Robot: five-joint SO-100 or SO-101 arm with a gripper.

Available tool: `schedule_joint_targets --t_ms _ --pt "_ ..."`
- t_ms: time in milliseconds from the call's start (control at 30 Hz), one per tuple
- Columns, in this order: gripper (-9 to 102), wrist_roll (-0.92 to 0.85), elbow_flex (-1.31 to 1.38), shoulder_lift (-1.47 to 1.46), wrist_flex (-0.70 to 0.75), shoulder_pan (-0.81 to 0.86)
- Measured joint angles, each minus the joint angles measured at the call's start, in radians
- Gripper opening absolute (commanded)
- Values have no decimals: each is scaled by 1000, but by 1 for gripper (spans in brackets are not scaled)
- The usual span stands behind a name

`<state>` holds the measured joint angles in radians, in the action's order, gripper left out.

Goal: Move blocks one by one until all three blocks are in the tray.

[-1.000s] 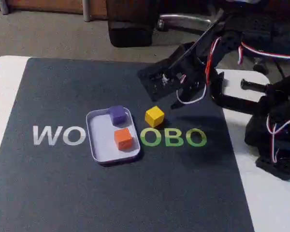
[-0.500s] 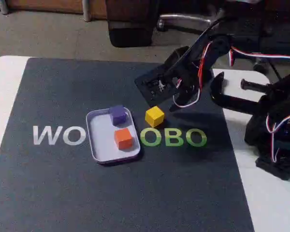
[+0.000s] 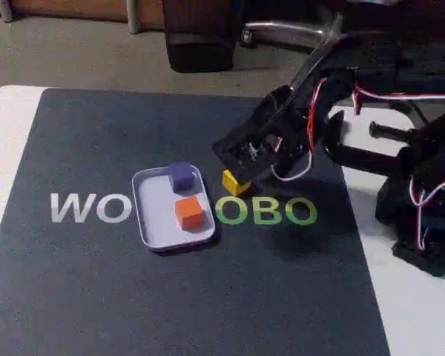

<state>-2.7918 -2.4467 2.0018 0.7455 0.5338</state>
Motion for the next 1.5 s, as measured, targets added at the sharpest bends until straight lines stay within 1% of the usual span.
schedule_joint_targets --t_ms 300,933,1233,1300,1500 --pt "16 57 -2 -37 -63 -18" --pt "16 61 -2 -156 -176 -2" --pt "15 83 -2 -209 -239 -29" --pt "14 87 -2 -212 -245 -31" --pt "-2 97 -2 -219 -245 -35"
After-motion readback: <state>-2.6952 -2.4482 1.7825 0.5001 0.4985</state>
